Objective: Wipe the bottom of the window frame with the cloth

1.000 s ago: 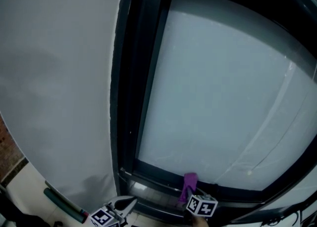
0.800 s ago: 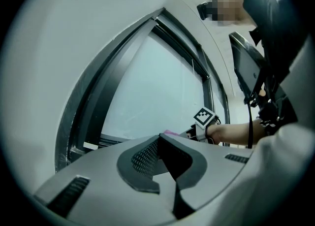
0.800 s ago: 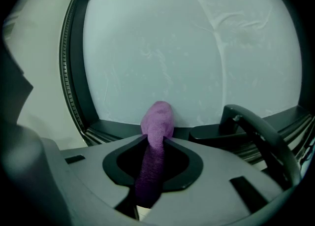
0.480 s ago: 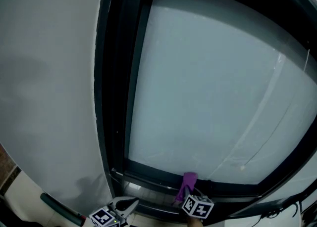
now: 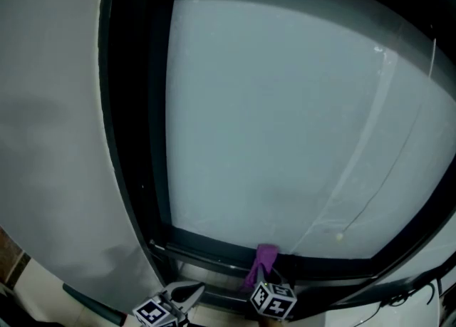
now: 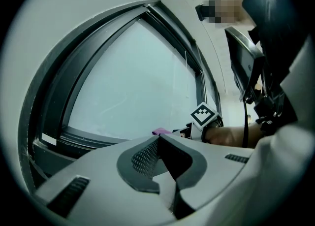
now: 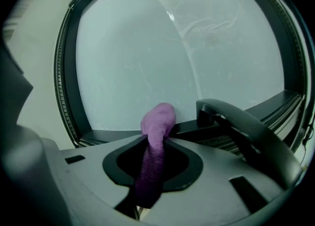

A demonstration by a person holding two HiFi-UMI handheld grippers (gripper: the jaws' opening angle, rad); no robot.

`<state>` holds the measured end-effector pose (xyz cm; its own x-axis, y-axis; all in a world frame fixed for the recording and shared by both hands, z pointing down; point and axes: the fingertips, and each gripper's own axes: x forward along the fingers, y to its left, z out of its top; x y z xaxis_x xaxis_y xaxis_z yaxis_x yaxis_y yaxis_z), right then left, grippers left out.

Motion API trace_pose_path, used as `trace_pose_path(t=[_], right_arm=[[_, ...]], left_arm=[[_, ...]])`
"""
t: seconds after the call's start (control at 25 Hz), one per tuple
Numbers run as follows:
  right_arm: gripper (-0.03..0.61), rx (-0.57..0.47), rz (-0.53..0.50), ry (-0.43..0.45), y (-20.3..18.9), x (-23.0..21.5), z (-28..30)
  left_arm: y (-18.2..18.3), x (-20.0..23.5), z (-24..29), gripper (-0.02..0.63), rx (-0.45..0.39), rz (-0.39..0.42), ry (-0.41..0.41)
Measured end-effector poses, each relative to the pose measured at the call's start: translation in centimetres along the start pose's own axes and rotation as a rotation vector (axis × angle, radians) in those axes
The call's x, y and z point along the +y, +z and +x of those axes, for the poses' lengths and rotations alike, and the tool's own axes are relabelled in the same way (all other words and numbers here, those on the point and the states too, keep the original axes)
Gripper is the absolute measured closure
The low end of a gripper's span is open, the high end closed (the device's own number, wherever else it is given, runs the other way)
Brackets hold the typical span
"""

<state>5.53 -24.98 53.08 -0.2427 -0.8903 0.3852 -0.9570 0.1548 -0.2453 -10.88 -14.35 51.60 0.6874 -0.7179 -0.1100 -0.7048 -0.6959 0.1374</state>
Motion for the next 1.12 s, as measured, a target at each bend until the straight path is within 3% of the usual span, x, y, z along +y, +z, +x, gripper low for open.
trace_pose_path(t=[0.44,0.76,0.92,1.12], right_arm=[[0.494,-0.142,0.135,-0.027,-0.5,-1.5,-1.6],[0.493,-0.15,0.161,-0.056,-0.6,-3.8,-3.0],[0.494,-0.144,0.124,-0.062,-0.8,-4.8,-3.3],[0.494,-0.131,-0.015,-0.054,-0.5,-5.4,-3.5]], left_arm=[[-1.1,-1.5,2.3,0.61,0.037,-0.006,-0.024],[-1.5,-2.6,4.3,0.609,0.05,-0.005,-0.077],[-1.7,-3.3,5.4,0.609,0.057,-0.004,-0.106],[-1.6,-4.0,6.7,0.609,0.062,0.002,-0.129]])
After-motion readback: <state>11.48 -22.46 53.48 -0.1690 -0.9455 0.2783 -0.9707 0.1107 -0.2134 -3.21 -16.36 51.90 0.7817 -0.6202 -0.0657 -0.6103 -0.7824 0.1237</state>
